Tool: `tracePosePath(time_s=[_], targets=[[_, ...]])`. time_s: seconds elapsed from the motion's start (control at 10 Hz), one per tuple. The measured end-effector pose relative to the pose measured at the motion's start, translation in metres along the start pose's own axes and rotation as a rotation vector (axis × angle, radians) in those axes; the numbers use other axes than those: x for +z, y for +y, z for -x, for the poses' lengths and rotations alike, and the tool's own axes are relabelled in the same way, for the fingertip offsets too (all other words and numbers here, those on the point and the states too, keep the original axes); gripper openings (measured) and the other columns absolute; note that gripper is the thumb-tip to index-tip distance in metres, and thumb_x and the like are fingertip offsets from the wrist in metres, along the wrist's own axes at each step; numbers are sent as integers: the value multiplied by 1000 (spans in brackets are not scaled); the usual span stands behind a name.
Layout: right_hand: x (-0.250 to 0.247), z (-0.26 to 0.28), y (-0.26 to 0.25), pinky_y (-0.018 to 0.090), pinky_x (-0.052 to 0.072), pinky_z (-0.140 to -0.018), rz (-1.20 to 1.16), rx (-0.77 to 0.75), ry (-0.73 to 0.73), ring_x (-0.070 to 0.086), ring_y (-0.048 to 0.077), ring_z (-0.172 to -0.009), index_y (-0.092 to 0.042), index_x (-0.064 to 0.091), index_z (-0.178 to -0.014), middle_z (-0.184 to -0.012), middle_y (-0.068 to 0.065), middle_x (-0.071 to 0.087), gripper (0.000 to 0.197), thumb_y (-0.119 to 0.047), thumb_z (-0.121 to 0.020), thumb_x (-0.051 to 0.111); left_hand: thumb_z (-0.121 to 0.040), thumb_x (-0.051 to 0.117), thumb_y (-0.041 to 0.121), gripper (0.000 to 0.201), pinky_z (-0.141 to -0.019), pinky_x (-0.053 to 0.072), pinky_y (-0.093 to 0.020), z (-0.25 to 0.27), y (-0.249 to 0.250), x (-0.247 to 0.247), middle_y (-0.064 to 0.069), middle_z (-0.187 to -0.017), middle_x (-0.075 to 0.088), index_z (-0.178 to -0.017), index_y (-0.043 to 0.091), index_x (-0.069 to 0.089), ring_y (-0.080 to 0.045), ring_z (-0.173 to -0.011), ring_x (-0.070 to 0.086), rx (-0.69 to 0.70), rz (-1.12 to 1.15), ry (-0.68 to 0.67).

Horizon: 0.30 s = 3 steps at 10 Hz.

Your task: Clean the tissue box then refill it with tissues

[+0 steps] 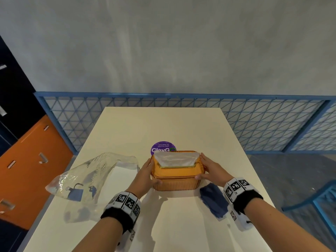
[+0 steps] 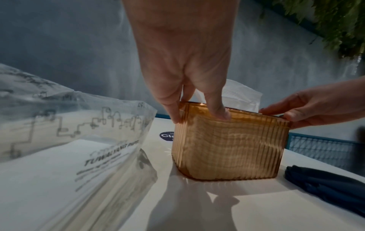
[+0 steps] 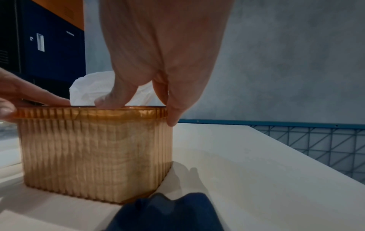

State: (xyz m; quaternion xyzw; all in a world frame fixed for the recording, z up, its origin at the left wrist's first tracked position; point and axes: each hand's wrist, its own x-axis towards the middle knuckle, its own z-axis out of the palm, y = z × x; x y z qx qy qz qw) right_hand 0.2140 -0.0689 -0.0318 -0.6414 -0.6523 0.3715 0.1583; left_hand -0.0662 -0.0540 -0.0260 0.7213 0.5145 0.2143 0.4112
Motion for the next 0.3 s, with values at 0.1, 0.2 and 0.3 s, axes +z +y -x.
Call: tracePosePath(time_s=[0.1,0.2,0.3], targets=[[-3,-10,9,39,29,-117,6,5,-18,25,17,-144,-18,9,-152,-160,-4,12,104,-34,-74,76,-76,75,12,93,-105,30,-18,-4,-1,1,4,-149,32,-149,18,18,-12,-133,34,17,-20,7],[-3,-7,1,40,28,-117,24,8,-15,23,18,-144,-19,9,-152,-160,-4,12,102,-34,-76,75,-78,74,16,91,-108,33,-25,-2,3,-2,4,-148,34,-149,20,17,-15,-134,35,11,-32,-2],[-3,1,-1,40,26,-118,-4,2,39,21,17,-145,-20,11,-152,-159,-4,14,92,-35,-82,69,-83,69,21,82,-106,34,-26,7,6,-3,11,-139,35,-148,20,18,-17,-132,38,4,15,45]])
